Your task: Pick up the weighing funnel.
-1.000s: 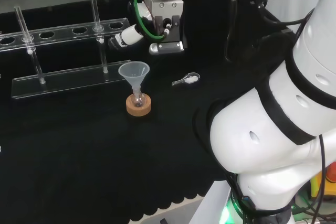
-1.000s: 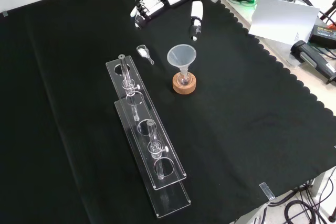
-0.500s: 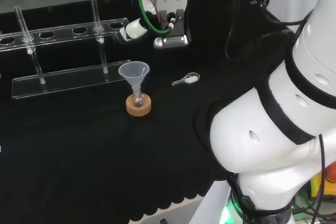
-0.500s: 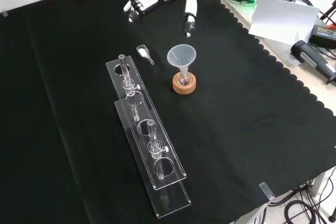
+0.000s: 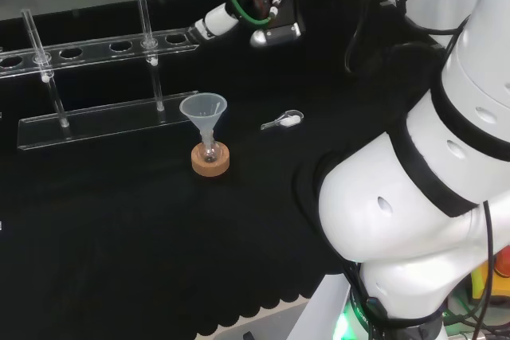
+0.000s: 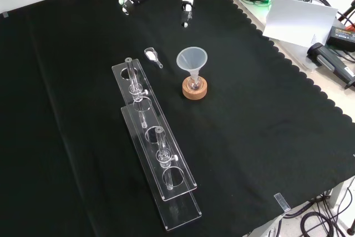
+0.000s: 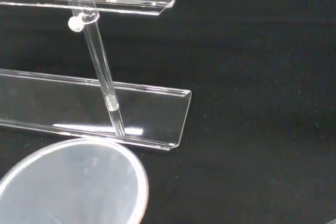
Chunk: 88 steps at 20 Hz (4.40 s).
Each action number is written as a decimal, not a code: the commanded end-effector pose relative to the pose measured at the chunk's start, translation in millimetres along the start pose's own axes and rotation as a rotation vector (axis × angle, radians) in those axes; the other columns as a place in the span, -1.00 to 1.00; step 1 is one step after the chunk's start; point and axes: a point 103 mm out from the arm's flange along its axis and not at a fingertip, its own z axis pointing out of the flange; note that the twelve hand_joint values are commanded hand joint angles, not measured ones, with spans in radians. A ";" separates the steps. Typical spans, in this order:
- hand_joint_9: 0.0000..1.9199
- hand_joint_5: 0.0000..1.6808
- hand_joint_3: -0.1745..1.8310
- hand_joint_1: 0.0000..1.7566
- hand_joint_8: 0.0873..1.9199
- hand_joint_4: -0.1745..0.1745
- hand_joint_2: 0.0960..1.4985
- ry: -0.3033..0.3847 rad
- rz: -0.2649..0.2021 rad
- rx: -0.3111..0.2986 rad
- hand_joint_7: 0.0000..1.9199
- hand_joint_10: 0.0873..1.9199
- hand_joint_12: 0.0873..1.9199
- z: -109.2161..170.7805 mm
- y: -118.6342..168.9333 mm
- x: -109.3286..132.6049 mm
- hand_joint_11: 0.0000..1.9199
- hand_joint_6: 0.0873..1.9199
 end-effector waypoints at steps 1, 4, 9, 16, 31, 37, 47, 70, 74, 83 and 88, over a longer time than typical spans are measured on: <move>-0.77 -0.77 -0.80 -0.34 -0.50 -0.11 -0.15 -0.084 -0.161 0.036 -0.73 -0.24 -0.05 5.4 -8.7 -79.4 -1.00 -1.00; -0.76 -0.73 -0.80 -0.33 -0.51 -0.08 -0.14 -0.142 -0.167 0.080 -0.71 -0.26 0.03 15.3 -16.5 -102.3 -1.00 -1.00; -0.99 -0.94 -0.82 -0.47 -0.79 -0.06 -0.18 -0.199 -0.026 0.253 -0.96 -0.83 -0.83 41.5 -16.7 -128.1 -1.00 -1.00; -1.00 -1.00 -0.83 -0.54 -1.00 -0.08 -0.22 -0.146 0.099 0.230 -1.00 -1.00 -1.00 81.6 -19.2 -138.6 -1.00 -1.00; -0.97 -0.93 -0.82 -0.33 -0.73 -0.24 -0.16 -0.132 0.135 0.096 -0.79 -0.42 -0.81 128.2 -17.7 -128.1 -1.00 -1.00; -0.97 -0.79 -0.81 -0.31 -0.59 -0.14 -0.15 -0.135 0.103 0.136 -0.71 -0.21 -0.73 151.8 -21.6 -130.4 -1.00 -1.00; -0.85 -0.62 -0.78 -0.24 -0.61 0.06 -0.12 -0.167 0.073 0.212 -0.60 -0.24 -0.49 188.0 -25.2 -150.5 -1.00 -1.00; -0.53 -0.22 -0.39 -0.16 -0.72 0.47 -0.35 -0.125 0.123 0.200 -0.21 -0.44 -0.11 232.7 -5.8 -163.9 -1.00 -1.00; -0.45 -0.09 -0.34 -0.10 -0.72 0.61 -0.36 -0.118 0.129 0.175 -0.08 -0.49 -0.01 237.4 -2.6 -164.7 -1.00 -1.00; -0.23 0.33 -0.27 0.01 -0.76 1.00 -0.33 -0.134 0.130 0.117 0.23 -0.64 0.28 240.9 4.5 -169.9 -1.00 -0.83; -0.03 0.59 -0.56 0.24 -0.84 1.00 0.04 -0.149 0.114 0.044 0.50 -0.72 0.50 237.2 7.9 -170.8 -1.00 -0.69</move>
